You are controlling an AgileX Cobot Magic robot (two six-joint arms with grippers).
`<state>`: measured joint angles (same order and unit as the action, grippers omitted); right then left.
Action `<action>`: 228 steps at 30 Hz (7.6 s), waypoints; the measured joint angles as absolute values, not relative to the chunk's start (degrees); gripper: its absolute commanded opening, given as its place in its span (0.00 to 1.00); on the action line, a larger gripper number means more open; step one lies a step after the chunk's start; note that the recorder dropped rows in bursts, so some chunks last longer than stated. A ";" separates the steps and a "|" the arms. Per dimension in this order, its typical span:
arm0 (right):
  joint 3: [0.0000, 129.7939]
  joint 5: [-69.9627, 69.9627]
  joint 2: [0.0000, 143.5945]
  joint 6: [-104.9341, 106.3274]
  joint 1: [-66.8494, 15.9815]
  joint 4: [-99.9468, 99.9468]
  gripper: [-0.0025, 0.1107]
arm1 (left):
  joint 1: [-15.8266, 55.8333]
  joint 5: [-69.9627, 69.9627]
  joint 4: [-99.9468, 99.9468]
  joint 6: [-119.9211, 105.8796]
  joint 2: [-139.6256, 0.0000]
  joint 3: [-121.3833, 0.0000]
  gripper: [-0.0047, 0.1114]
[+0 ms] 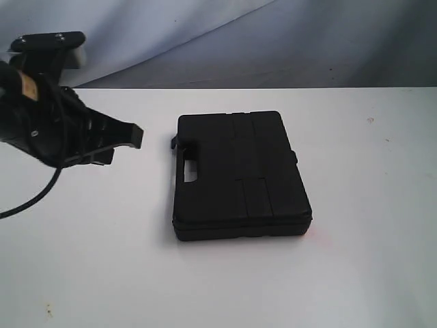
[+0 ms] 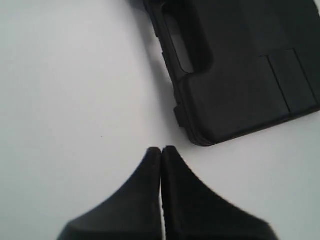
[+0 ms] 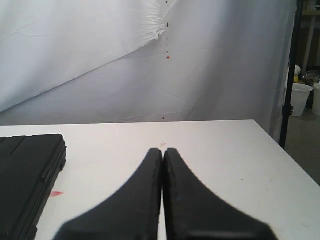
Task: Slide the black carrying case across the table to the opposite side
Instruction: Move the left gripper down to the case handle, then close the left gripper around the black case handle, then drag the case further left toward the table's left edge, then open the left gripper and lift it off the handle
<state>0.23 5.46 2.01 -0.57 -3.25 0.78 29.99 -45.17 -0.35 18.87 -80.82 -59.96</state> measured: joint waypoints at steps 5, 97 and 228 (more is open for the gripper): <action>0.23 5.46 2.01 -0.57 -3.25 0.78 0.02 | 30.59 -50.53 -2.87 22.31 -88.02 -66.65 0.04; 0.23 5.46 2.01 -0.57 -3.25 0.67 0.02 | 30.82 -49.86 -11.84 36.97 -130.17 -95.31 0.04; 0.23 5.46 2.01 -0.57 -3.25 0.67 0.02 | 4.99 -23.35 8.00 -7.61 -37.73 -43.65 0.04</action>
